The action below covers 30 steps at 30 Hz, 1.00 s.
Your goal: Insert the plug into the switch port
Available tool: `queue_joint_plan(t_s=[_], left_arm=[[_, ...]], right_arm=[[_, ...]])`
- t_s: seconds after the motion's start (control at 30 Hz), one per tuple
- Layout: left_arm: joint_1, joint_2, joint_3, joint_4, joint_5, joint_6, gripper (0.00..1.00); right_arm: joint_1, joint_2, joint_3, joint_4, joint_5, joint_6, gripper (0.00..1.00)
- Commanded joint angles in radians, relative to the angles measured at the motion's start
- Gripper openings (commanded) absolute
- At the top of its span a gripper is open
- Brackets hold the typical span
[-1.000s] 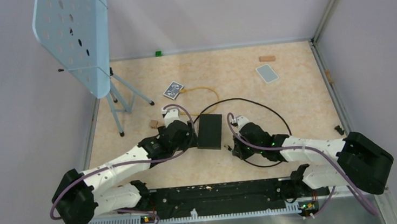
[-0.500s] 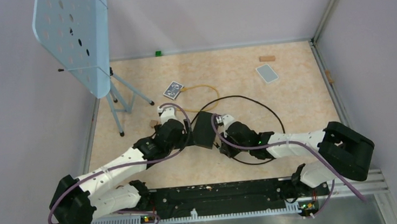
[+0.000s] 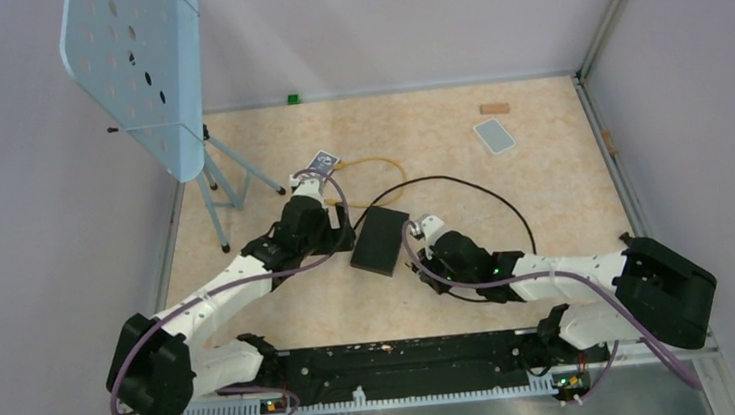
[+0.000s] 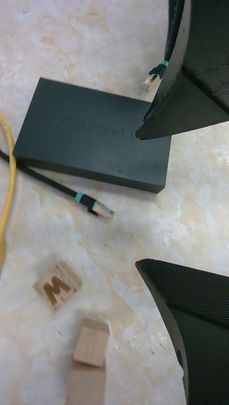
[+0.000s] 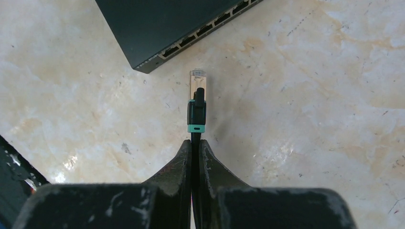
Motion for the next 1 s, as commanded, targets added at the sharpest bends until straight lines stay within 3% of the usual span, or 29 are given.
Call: queue_joint_plan(t_s=[0.0, 0.33, 0.7, 0.97], left_arm=[[0.010, 0.042, 0.042, 0.135, 0.147, 0.103, 0.98], [0.024, 0.126, -0.008, 0.273, 0.279, 0.120, 0.98], [0.039, 0.223, -0.048, 0.329, 0.331, 0.091, 0.86], [0.043, 0.255, -0.079, 0.363, 0.406, 0.072, 0.78]], right_arm=[[0.011, -0.019, -0.020, 0.050, 0.027, -0.075, 0.00], [0.067, -0.031, -0.077, 0.168, 0.094, -0.159, 0.00], [0.069, 0.014, -0.100, 0.302, 0.097, -0.229, 0.00], [0.089, 0.091, -0.076, 0.307, 0.102, -0.255, 0.00]])
